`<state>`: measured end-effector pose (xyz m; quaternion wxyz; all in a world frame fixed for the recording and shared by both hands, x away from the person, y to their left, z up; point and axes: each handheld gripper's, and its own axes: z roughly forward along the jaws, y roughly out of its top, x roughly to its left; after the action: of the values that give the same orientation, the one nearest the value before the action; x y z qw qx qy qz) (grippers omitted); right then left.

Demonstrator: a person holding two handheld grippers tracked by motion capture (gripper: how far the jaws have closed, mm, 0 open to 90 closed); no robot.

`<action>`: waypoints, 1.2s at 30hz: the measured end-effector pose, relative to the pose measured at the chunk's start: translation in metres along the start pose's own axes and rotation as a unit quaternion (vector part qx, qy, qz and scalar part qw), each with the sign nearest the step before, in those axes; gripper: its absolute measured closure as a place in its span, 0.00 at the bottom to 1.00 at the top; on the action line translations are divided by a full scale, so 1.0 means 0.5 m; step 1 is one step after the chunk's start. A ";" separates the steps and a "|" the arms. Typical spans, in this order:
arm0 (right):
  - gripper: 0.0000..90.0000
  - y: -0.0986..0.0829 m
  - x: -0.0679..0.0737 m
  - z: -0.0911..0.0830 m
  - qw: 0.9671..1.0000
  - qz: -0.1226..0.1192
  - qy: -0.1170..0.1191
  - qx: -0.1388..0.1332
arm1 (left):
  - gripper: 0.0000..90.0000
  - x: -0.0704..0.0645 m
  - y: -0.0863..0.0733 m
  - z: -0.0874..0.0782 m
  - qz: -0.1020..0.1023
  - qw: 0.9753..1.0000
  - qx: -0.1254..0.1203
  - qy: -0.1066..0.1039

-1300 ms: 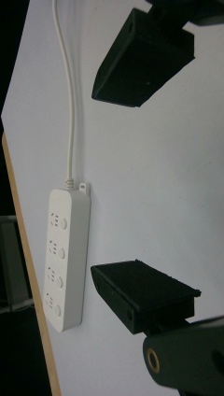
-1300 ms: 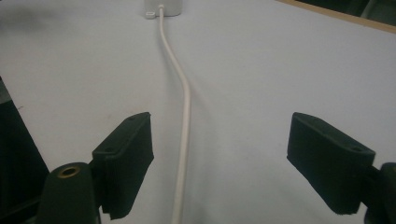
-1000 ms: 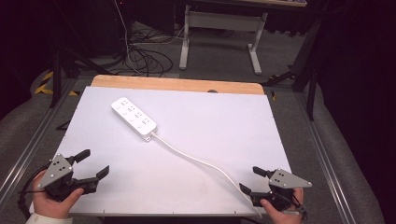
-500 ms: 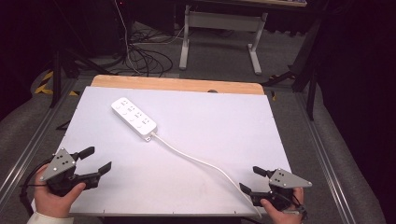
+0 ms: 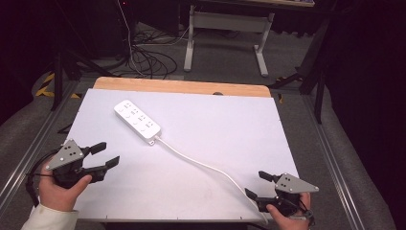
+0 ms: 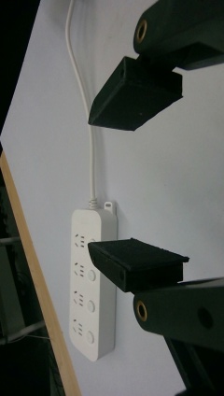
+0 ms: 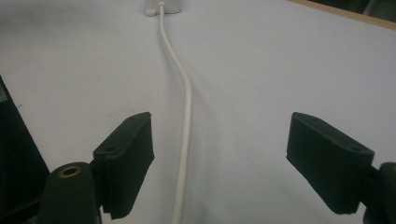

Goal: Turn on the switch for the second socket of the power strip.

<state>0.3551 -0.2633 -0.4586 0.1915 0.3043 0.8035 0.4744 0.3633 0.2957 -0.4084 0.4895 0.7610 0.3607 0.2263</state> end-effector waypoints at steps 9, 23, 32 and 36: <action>0.26 0.000 0.000 0.000 1.000 0.000 0.000 0.000 | 0.39 0.014 0.035 0.019 0.007 1.000 0.004 0.001; 0.26 -0.001 0.000 0.001 1.000 0.000 0.002 0.001 | 0.45 0.034 0.077 0.062 0.012 1.000 0.010 -0.004; 0.26 -0.001 0.000 0.001 1.000 0.000 0.002 0.001 | 0.45 0.047 0.101 0.091 0.012 1.000 0.013 -0.005; 0.26 -0.002 -0.001 0.002 1.000 0.001 0.003 0.001 | 0.46 0.056 0.106 0.103 0.007 1.000 0.013 -0.008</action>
<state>0.3557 -0.2634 -0.4596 0.1879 0.3035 0.8046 0.4745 0.4343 0.2733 -0.3822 0.4807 0.7715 0.3547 0.2188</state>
